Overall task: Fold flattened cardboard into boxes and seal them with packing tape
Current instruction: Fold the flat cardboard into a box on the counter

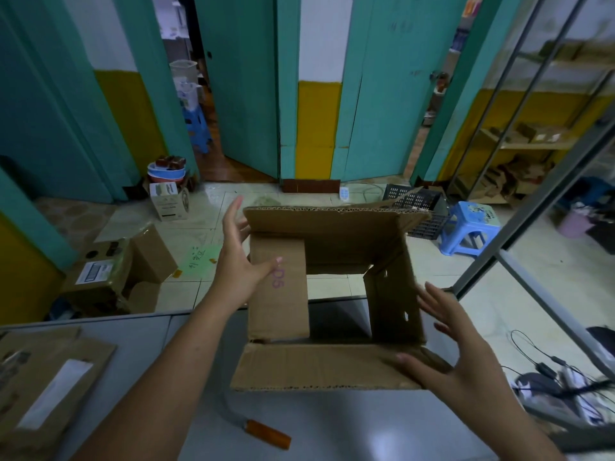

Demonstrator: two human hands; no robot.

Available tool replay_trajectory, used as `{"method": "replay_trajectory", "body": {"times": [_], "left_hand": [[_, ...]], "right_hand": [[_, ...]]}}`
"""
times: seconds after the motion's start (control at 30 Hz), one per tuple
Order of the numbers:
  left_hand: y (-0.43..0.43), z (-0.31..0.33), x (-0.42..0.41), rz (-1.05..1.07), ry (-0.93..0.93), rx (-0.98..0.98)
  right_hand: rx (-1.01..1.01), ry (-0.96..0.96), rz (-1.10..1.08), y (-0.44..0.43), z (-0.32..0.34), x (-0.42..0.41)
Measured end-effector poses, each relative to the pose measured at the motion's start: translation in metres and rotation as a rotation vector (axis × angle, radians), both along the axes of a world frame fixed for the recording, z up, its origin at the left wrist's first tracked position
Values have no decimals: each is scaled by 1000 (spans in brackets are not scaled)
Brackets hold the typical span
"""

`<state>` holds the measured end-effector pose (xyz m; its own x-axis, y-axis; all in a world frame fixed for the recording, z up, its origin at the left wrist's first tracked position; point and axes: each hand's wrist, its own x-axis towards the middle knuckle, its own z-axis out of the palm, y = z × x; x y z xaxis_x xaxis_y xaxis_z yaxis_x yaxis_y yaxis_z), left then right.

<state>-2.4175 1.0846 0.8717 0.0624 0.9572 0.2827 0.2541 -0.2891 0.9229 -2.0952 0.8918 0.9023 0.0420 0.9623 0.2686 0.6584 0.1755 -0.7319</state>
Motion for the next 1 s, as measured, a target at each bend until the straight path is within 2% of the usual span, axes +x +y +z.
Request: {"method": "replay_trajectory", "body": {"times": [0.13,0.27,0.43,0.5,0.67,0.77,0.9,1.0], "left_hand": [[0,5,0,-12,112,33],[-2,3,-4,4,89,23],[2,7,-14,20,29,81],[3,8,-13,17,17,94],[2,7,-7,67,12,73],[1,9,-4,-25,39,87],[0,18,-2,-139,104,99],[-1,23,-1,-216,106,42]], "right_hand": [[-97,-106,46,-1,1,1],[-124,-86,83,3,2,6],[188,60,-86,16,1,0],[211,99,-127,23,2,-4],[154,81,-151,38,-1,-4],[64,104,-111,48,4,2],[-137,-51,-23,61,8,2],[-45,-141,-136,73,-4,2]]}}
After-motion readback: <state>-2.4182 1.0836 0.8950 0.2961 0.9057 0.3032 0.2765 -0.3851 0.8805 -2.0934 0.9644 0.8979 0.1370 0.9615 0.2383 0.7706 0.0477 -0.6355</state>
